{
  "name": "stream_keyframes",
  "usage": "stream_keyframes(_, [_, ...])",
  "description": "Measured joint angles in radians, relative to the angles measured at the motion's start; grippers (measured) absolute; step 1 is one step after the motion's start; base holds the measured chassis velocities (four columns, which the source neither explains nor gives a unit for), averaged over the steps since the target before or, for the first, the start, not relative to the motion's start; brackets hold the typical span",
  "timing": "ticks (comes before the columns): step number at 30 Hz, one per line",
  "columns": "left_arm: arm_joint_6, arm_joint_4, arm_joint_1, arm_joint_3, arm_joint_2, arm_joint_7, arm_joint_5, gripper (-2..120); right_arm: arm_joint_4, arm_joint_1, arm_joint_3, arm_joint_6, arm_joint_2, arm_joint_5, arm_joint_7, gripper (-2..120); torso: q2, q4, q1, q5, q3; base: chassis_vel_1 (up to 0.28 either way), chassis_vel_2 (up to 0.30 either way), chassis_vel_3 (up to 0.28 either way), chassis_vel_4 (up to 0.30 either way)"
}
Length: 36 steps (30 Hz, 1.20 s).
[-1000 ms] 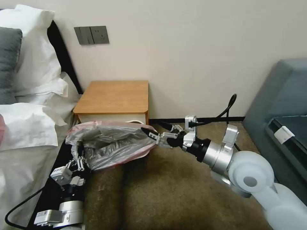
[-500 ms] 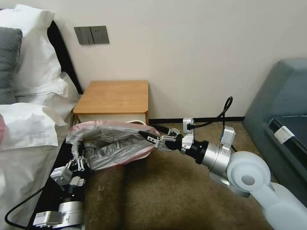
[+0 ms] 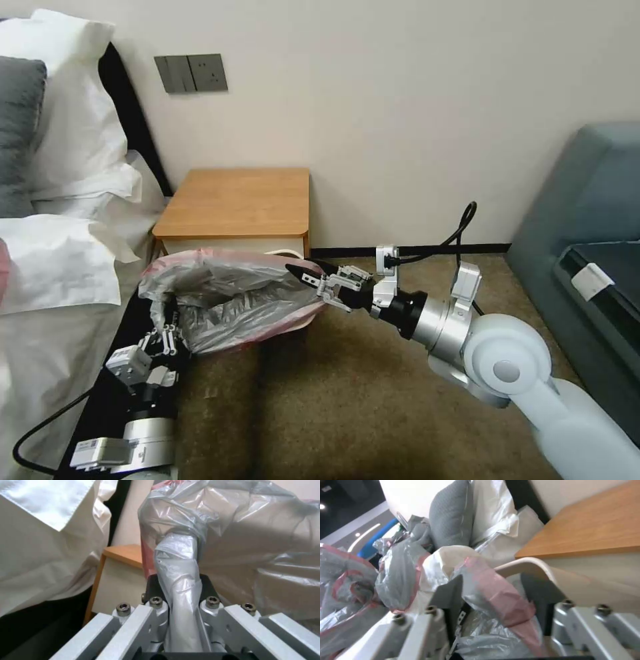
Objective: Pick up the garbage bag from the table and place it over the trash can.
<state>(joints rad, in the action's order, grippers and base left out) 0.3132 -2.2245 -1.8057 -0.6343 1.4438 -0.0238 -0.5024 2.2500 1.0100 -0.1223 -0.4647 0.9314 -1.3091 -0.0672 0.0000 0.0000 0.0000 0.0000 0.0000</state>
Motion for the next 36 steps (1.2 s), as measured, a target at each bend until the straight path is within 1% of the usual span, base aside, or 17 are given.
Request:
stream_keyframes(3, [-0.006, 0.0, 0.004, 0.001, 0.0, -0.002, 0.0, 7, -0.001, 0.001, 0.0, 0.0, 0.005, 0.008, 0.0, 30, 0.0, 0.0, 0.0, 0.0, 0.0, 0.0, 0.0, 0.0, 0.0])
stream_keyframes(4, [-0.006, 0.0, 0.004, 0.001, 0.0, -0.002, 0.0, 7, -0.001, 0.001, 0.0, 0.0, 0.005, 0.008, 0.0, 30, 0.0, 0.0, 0.0, 0.0, 0.0, 0.0, 0.0, 0.0, 0.0])
stream_keyframes(7, [-0.009, -0.005, 0.006, 0.002, 0.0, -0.005, -0.001, 7, -0.007, 0.003, 0.0, 0.0, 0.006, 0.025, -0.006, 15, 0.0, 0.0, 0.0, 0.0, 0.0, 0.0, 0.0, 0.0, 0.0])
stream_keyframes(8, [-0.009, -0.005, 0.006, 0.002, 0.0, -0.005, -0.001, 7, -0.007, 0.003, 0.0, 0.0, 0.006, 0.025, -0.006, 15, 0.0, 0.0, 0.0, 0.0, 0.0, 0.0, 0.0, 0.0, 0.0])
stream_keyframes(9, [-0.01, -0.007, 0.007, 0.002, 0.001, -0.005, -0.001, 7, -0.008, 0.004, 0.0, 0.0, 0.006, 0.031, -0.009, 12, 0.0, 0.0, 0.0, 0.0001, 0.0, 0.0, 0.0, 0.0, 0.0])
stream_keyframes(10, [-0.012, -0.009, 0.007, 0.003, 0.001, -0.005, -0.001, 7, -0.008, 0.006, 0.0, 0.0, 0.006, 0.035, -0.012, 6, 0.0, 0.0, 0.0, 0.0, 0.0, 0.0, 0.0, 0.0, 0.0])
stream_keyframes(12, [-0.015, -0.011, 0.009, 0.004, 0.001, -0.006, -0.001, 7, -0.007, 0.008, 0.0, 0.0, 0.006, 0.037, -0.014, 0, 0.0, 0.0, 0.0, 0.0, 0.0, 0.0, 0.0, 0.0, 0.0])
stream_keyframes(17, [-0.017, -0.012, 0.009, 0.006, 0.003, -0.006, 0.003, 7, 0.004, 0.008, -0.01, 0.003, 0.004, 0.018, -0.01, 0, 0.0, 0.0, 0.0, 0.0001, 0.0, 0.0, 0.0, 0.0, 0.0])
stream_keyframes(21, [-0.016, -0.008, 0.007, 0.011, 0.006, -0.006, 0.016, 7, 0.038, 0.007, -0.031, 0.005, -0.002, -0.034, 0.008, 0, 0.0, 0.0, 0.0, 0.0, 0.0, 0.0, 0.0, 0.0, 0.0])
stream_keyframes(25, [-0.01, -0.005, -0.001, 0.019, 0.008, -0.004, 0.04, 7, 0.062, -0.001, -0.048, 0.01, -0.008, -0.075, 0.034, 0, 0.0, -0.0001, 0.0, 0.0, 0.0, 0.0, 0.0, 0.0, 0.0])
stream_keyframes(27, [0.003, -0.003, -0.009, 0.025, 0.008, 0.009, 0.068, 7, 0.066, -0.019, -0.051, 0.015, -0.01, -0.093, 0.059, 0, 0.0, 0.0, 0.0, 0.0, 0.0, 0.0, 0.0, 0.0, 0.0])
stream_keyframes(33, [0.016, -0.014, -0.026, 0.028, 0.01, 0.034, 0.082, 7, -0.004, -0.069, -0.026, 0.022, 0.004, -0.076, 0.097, 0, 0.0, 0.0001, 0.0, 0.0001, 0.0, 0.0, 0.0, 0.0, 0.0])
stream_keyframes(35, [0.021, -0.024, -0.034, 0.027, 0.01, 0.045, 0.078, 7, -0.046, -0.09, -0.008, 0.021, 0.013, -0.044, 0.122, 0, 0.0, 0.0001, 0.0, 0.0, 0.0, 0.0, 0.0, 0.0, 0.0])
stream_keyframes(36, [0.021, -0.024, -0.034, 0.027, 0.01, 0.045, 0.078, 7, -0.046, -0.09, -0.008, 0.021, 0.013, -0.044, 0.122, 0, 0.0, 0.0001, 0.0, 0.0, 0.0, 0.0, 0.0, 0.0, 0.0])
